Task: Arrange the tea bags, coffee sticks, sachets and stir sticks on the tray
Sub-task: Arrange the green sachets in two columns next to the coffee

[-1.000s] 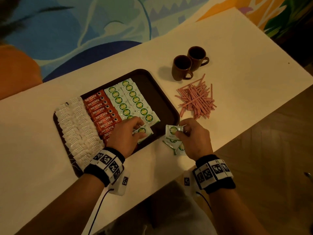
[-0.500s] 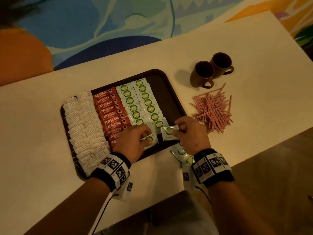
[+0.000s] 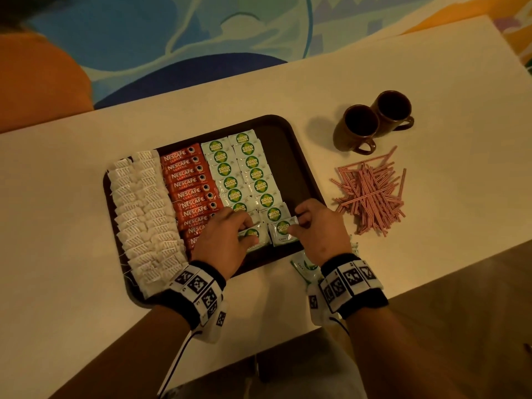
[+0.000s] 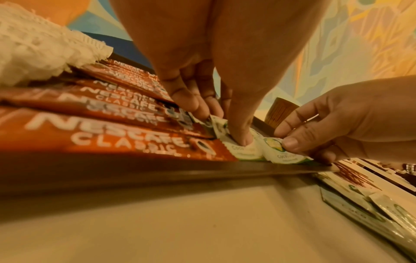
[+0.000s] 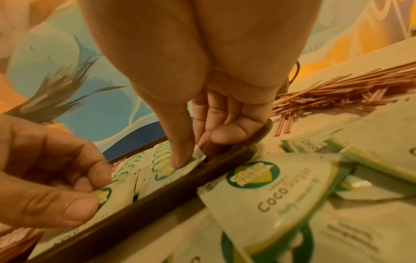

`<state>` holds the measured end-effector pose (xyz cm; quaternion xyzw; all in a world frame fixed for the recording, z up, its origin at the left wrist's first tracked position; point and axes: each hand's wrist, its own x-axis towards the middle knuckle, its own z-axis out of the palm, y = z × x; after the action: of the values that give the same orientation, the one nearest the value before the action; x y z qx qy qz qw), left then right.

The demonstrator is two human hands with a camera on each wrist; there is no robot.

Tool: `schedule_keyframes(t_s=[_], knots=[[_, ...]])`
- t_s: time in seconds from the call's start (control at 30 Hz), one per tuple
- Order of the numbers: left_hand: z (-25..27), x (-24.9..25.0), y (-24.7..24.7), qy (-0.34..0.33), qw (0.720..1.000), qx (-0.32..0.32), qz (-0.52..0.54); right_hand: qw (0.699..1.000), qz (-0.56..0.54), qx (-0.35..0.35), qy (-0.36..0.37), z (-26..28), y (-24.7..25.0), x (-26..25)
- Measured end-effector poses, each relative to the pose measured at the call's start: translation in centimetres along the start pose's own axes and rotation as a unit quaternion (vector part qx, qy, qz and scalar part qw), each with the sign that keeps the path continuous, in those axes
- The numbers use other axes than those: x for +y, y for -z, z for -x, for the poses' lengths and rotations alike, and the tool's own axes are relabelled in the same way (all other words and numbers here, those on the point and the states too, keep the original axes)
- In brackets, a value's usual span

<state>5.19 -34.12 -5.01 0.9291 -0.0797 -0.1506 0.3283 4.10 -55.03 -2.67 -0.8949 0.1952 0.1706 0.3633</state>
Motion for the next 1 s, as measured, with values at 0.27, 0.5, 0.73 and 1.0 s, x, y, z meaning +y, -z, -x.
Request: schedule_keyframes(t_s=[0.27, 0.5, 0.73, 1.0], knots=[[0.3, -0.4, -0.3, -0.003, 1.000, 0.012, -0.010, 0.999, 0.042, 0.015, 0.018, -0.3, -0.9, 0.1], [0.4, -0.3, -0.2, 0.008, 1.000, 0.017, 0.016, 0.999, 0.040, 0.015, 0.015, -0.3, -0.8, -0.2], [0.6, -0.2, 0.1, 0.013, 0.999, 0.023, 0.021, 0.999, 0.034, 0.020, 0.018, -0.2, -0.6, -0.1], [0.9, 0.2, 0.6, 0.016, 0.999, 0.021, 0.018, 0.998, 0.006, 0.047, 0.031, 0.7, 0.4, 0.2]])
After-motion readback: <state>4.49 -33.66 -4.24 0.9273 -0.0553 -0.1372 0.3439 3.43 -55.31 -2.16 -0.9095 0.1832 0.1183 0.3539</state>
